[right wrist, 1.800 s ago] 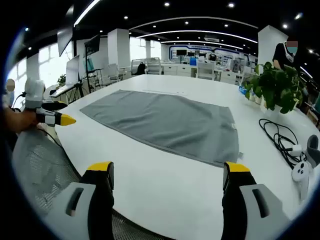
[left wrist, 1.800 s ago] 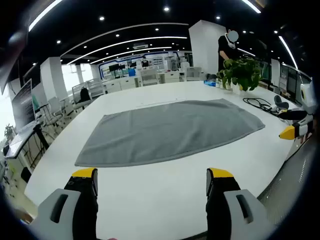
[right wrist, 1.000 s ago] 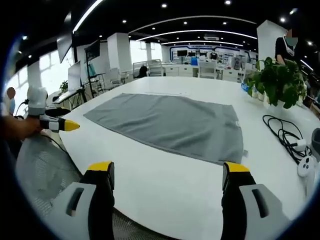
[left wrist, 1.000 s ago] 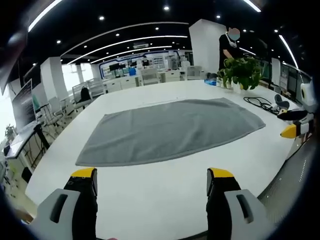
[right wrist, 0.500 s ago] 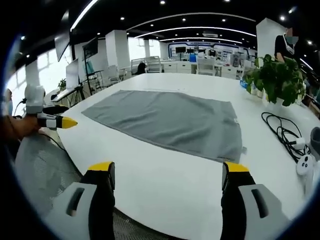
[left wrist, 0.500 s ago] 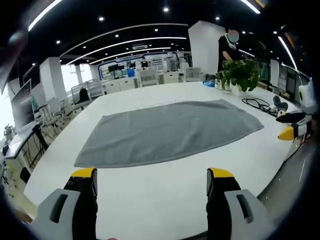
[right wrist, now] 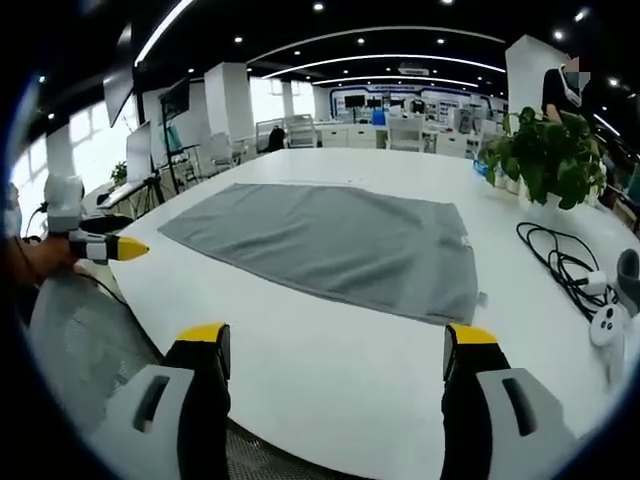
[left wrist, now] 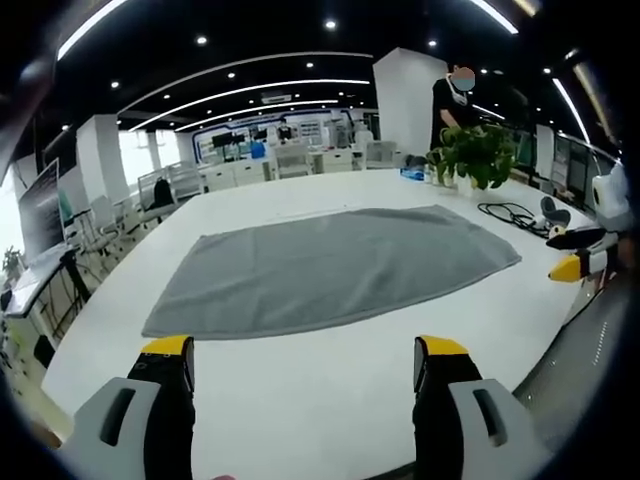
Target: Fold the towel on the table until its edges align and the towel forms a compact rectangular stack.
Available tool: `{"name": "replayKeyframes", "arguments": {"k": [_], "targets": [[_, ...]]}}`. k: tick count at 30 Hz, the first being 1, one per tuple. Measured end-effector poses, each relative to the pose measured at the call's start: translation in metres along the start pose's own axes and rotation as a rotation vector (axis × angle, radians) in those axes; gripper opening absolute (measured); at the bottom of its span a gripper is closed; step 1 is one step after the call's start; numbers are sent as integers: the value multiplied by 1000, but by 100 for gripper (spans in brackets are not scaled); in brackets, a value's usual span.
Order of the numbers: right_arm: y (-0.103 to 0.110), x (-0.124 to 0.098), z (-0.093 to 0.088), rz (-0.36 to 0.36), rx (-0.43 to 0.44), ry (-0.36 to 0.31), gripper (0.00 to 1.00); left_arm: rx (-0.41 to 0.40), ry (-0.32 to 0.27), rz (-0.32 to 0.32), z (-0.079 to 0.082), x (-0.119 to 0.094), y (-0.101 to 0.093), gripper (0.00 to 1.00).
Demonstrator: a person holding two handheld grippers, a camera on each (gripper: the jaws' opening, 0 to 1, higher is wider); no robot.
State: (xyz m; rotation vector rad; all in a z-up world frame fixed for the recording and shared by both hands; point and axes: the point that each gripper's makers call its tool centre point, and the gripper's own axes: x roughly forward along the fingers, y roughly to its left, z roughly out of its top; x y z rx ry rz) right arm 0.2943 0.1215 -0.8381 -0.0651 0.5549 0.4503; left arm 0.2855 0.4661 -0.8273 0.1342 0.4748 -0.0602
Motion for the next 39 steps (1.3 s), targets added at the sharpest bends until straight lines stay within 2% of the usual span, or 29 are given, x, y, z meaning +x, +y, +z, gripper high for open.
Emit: {"name": "replayKeyframes", "arguments": {"k": [15,18,19,21,24,28,33,36,39], "targets": [[-5,-2,-2,-31,-9,10,88,15,28,-26,-5,0,-7,92],[-4,-3,0,-24,-7,4,87,15,28,-22,-5,0,-6,92],[-3,-4,6,-14,-2,-25,86,21,25,-16,-4,-1,-5,92],[-4,-6,10,-16,3,-42,86,16,18,-5,-2,-2,-3,92],[-1,-4,7,1,6,-25,86,11,12,5,-1,-2,-1,93],[2,-5,10,15,-13,-36,86,19,10,7,0,-2,0,93],[1,-6,10,37,10,-19,86,12,27,-14,-1,-3,-3,93],[-2,-6,15,58,-1,-16,85,51,25,-19,5,-8,-4,93],[-11,-9,25,58,-14,-32,86,20,23,-29,12,-12,-7,92]]}}
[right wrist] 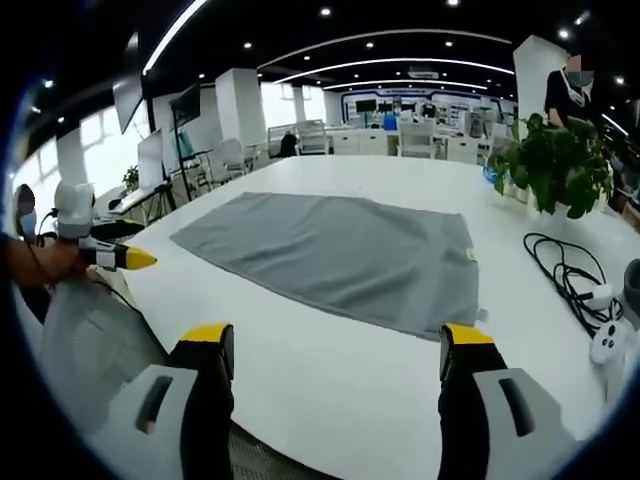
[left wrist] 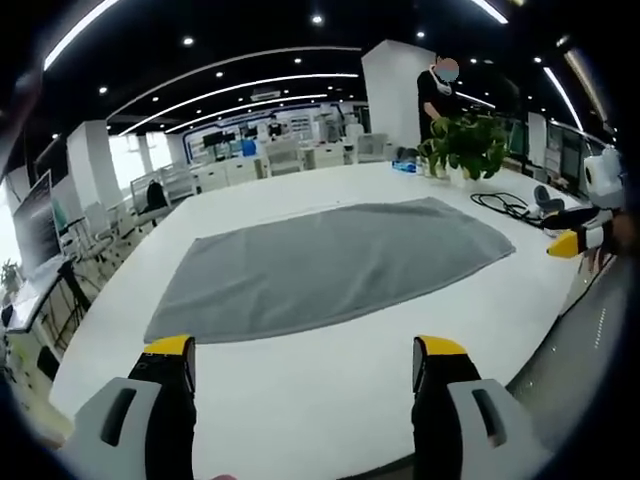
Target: Fold the towel on the table until its edges align and the towel forms a compact rectangular stack.
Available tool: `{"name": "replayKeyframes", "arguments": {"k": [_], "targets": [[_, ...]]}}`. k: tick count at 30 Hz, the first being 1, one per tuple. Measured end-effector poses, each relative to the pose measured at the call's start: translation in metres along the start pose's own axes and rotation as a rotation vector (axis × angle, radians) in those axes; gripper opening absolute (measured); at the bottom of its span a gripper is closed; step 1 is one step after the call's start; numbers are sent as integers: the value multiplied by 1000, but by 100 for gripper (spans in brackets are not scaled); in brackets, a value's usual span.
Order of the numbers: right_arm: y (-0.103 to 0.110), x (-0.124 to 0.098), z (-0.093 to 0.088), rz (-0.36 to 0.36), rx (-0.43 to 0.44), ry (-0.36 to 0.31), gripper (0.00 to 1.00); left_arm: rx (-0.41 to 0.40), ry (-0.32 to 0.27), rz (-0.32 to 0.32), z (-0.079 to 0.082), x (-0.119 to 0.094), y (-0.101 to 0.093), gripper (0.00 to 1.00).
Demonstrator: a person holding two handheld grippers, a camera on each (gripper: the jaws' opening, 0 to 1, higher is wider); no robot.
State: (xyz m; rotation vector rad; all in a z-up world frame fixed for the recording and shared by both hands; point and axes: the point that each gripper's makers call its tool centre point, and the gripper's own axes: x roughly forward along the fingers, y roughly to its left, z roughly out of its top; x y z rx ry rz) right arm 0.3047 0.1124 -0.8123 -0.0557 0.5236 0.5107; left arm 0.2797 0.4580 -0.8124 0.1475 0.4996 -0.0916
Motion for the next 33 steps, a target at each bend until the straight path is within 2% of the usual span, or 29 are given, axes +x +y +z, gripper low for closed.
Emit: {"name": "replayKeyframes", "arguments": {"k": [2,7,10,15,20,25,29,33], "targets": [[-7,-3,7,-5,4,-15,86,-10,-9,-8,8,-1,-3,92],[-20,-6,13,10,-22,-11,86,61,-44,-78,34,6,-24,90],[-28,-8,17,15,-49,-3,86,35,-66,-153,53,14,-48,89],[-46,-13,29,-1,-62,-2,84,53,-97,-239,75,27,-81,88],[-66,-19,44,-29,-57,-19,81,78,-88,-293,80,44,-111,88],[-79,-24,52,-34,-62,-29,81,87,-93,-327,87,47,-124,88],[-95,-26,61,-45,-55,-43,81,100,-90,-383,92,49,-141,88],[-108,-29,73,-48,-69,-54,81,159,-97,-440,100,49,-162,88]]}}
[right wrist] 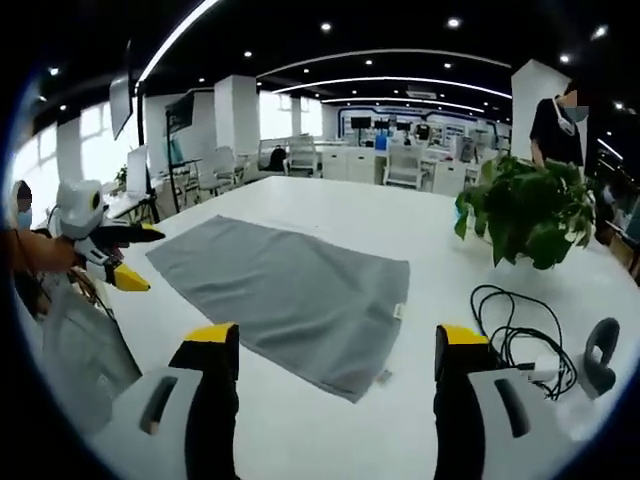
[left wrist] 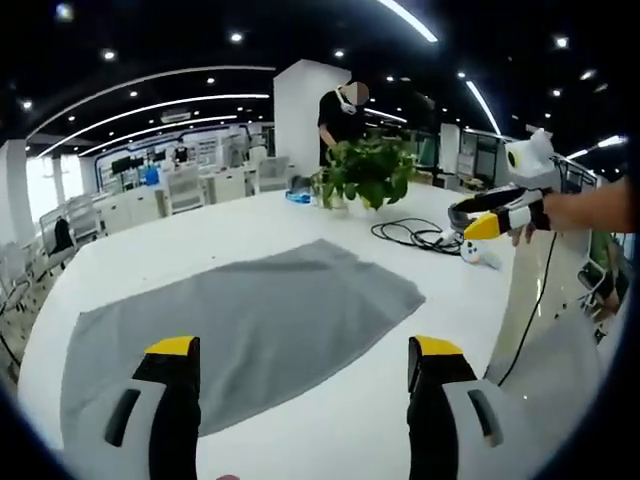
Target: Fold the towel on the table until its edges align and the towel forms a compact rectangular stack.
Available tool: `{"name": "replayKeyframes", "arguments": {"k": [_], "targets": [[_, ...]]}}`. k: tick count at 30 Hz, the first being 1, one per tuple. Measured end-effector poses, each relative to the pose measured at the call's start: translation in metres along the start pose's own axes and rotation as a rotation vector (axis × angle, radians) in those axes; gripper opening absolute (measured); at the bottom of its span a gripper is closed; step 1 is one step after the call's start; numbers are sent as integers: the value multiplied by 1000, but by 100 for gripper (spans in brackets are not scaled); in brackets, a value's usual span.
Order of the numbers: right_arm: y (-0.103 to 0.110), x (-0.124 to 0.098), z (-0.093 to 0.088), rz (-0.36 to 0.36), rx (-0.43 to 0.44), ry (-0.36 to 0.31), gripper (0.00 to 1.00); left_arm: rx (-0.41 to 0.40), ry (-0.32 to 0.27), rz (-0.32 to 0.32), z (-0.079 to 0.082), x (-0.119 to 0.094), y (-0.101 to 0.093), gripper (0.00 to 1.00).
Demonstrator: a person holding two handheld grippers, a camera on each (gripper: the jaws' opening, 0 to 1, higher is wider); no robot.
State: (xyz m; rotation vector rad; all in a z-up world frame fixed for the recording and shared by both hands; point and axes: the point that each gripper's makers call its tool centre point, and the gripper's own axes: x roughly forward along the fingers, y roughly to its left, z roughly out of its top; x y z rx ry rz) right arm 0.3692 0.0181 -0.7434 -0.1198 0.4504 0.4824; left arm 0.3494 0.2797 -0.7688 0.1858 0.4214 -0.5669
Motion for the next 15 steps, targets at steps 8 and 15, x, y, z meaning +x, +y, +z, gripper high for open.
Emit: {"name": "replayKeyframes", "arguments": {"k": [8,15], "targets": [[-28,-5,18,-7,-44,-7,80,39,-11,-89,20,22,-32,87],[-48,-2,30,-25,-55,-16,77,98,-3,-185,30,41,-70,86]]}}
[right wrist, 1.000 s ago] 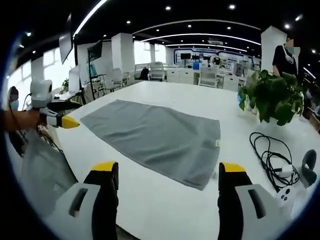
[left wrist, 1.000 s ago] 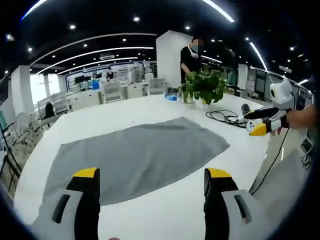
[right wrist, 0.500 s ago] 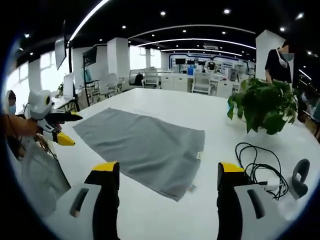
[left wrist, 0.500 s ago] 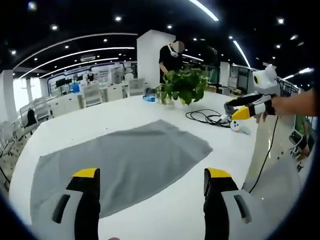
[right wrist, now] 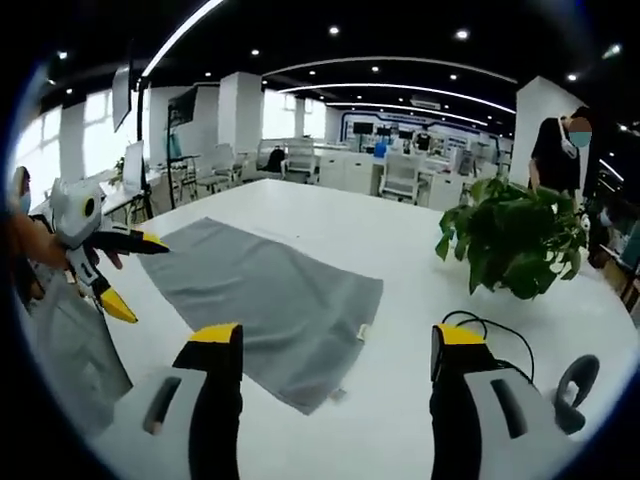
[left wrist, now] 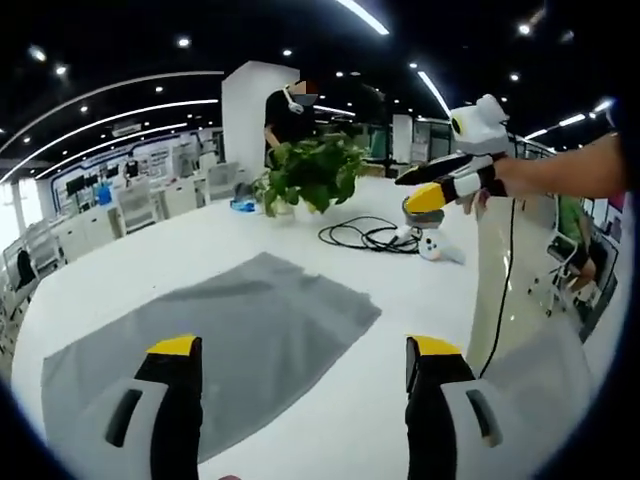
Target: Fold the towel on the table until its edges align and the towel forms a compact rectangular stack.
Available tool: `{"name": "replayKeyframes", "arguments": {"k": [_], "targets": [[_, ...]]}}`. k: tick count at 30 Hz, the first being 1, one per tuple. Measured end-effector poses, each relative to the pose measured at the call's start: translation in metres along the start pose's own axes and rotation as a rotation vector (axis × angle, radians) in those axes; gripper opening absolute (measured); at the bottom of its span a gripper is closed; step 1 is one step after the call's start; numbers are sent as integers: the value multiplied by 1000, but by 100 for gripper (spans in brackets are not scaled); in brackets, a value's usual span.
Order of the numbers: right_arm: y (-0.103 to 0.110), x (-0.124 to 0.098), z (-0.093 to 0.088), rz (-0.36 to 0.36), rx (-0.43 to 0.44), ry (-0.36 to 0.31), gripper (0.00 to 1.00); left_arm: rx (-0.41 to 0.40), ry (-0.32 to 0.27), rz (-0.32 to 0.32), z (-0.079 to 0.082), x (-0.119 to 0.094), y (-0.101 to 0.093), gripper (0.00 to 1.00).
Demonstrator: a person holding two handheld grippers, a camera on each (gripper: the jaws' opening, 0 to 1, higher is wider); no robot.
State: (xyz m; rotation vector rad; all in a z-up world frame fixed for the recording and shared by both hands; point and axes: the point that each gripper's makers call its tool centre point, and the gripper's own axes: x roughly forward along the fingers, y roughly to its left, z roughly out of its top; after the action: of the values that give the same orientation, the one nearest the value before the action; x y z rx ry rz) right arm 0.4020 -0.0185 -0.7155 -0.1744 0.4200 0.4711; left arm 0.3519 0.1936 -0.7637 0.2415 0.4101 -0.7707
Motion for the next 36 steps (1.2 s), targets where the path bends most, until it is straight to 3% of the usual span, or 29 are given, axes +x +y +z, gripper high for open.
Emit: {"name": "replayKeyframes", "arguments": {"k": [13,18,23,36], "targets": [[-25,19,4,-19,-5,36,71,25,-3,-95,21,40,-32,77],[-39,27,14,-26,18,20,71,76,-3,-126,26,52,-44,74],[-48,36,18,-16,24,15,70,60,21,-147,21,69,-52,72],[-66,83,0,-1,50,84,59,97,88,-193,8,105,-68,64]]}}
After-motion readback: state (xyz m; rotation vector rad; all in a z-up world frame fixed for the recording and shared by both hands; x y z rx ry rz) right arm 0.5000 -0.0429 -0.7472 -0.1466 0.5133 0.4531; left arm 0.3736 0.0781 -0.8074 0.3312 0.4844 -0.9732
